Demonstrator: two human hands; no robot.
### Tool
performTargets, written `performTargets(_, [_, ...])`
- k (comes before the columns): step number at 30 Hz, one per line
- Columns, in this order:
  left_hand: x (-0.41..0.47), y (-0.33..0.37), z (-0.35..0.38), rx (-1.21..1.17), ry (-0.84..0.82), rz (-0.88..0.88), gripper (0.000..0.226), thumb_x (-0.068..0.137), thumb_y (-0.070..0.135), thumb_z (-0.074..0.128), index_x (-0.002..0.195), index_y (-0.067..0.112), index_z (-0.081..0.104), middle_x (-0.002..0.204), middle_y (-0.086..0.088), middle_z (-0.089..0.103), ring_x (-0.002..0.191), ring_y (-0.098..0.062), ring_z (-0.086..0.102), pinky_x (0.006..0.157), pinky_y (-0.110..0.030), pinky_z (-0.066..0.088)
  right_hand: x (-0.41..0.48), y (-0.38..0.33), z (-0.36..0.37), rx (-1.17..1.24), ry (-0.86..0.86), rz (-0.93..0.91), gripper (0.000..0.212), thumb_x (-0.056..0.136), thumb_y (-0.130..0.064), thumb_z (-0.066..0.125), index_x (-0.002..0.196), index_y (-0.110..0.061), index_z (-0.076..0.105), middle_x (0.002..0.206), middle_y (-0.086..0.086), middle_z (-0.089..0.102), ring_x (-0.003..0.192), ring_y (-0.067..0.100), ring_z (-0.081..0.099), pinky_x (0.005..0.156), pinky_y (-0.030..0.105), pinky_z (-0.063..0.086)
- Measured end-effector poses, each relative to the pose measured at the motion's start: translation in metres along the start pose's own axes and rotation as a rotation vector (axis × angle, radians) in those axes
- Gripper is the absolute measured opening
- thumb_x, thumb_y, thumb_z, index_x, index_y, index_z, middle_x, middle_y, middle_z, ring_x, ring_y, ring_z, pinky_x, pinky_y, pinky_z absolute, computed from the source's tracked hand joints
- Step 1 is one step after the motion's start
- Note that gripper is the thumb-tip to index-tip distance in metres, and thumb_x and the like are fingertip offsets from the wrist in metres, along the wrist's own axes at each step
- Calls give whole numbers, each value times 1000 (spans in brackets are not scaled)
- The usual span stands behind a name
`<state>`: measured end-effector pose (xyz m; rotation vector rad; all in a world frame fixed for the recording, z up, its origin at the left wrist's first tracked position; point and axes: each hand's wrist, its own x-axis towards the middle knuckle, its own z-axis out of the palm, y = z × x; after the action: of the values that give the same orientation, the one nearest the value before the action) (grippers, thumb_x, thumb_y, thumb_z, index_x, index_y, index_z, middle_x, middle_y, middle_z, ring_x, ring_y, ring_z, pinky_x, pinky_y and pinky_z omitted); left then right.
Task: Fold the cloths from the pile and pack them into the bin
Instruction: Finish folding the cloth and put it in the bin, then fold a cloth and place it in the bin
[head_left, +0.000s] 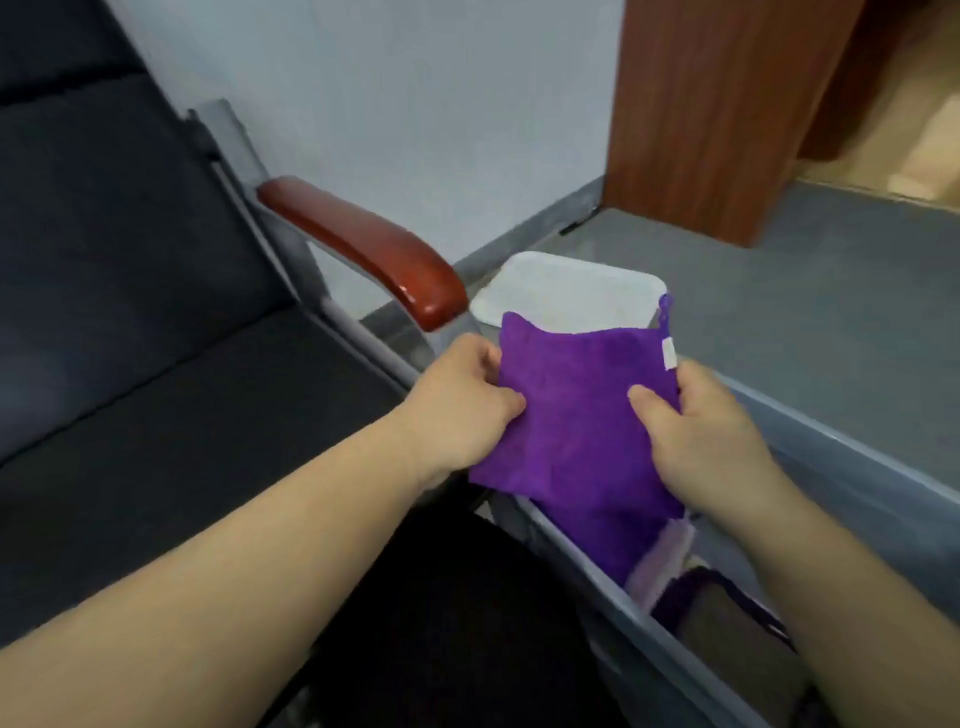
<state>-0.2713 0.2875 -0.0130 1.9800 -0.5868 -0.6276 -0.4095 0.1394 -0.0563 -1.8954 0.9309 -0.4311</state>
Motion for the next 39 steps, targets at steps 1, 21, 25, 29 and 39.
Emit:
performTargets(1, [8, 4, 25, 40, -68, -2, 33, 63, 20, 60, 95, 17, 54, 92, -13, 71, 88, -38, 71, 80, -61, 58, -3, 23, -17, 6, 32, 62, 17, 104, -34, 54, 97, -19, 58, 91, 1, 68, 84, 23, 65, 74, 39, 51])
performTargets(21, [48, -52, 225, 847, -613, -21, 51, 92, 27, 65, 137, 20, 43, 122, -9, 65, 104, -24, 65, 93, -39, 54, -61, 234, -104, -337, -241, 706, 62, 102, -43, 55, 150, -9, 36, 134, 10, 60, 99, 21, 56, 84, 33, 48])
performTargets(25, [49, -23, 173, 878, -521, 51, 48, 83, 39, 69, 124, 30, 46, 111, 2, 66, 101, -21, 66, 92, -40, 54, -30, 187, -83, -360, -244, 382, 62, 100, -45, 59, 153, -21, 39, 151, 4, 52, 130, 23, 54, 102, 34, 44])
performTargets(29, [27, -7, 88, 787, -252, 135, 51, 87, 39, 72, 130, 31, 48, 114, 11, 61, 99, -12, 63, 89, -33, 51, -4, 118, -44, -325, -269, 70, 54, 96, -45, 64, 145, -29, 49, 146, -6, 54, 130, 16, 54, 104, 33, 44])
performTargets(39, [-98, -64, -134, 535, 362, -31, 48, 89, 42, 71, 129, 43, 45, 118, 20, 57, 108, 2, 58, 91, -25, 49, -16, -109, 103, -308, -520, -530, 41, 97, -46, 62, 136, -38, 54, 139, -20, 50, 111, 3, 58, 95, 32, 52])
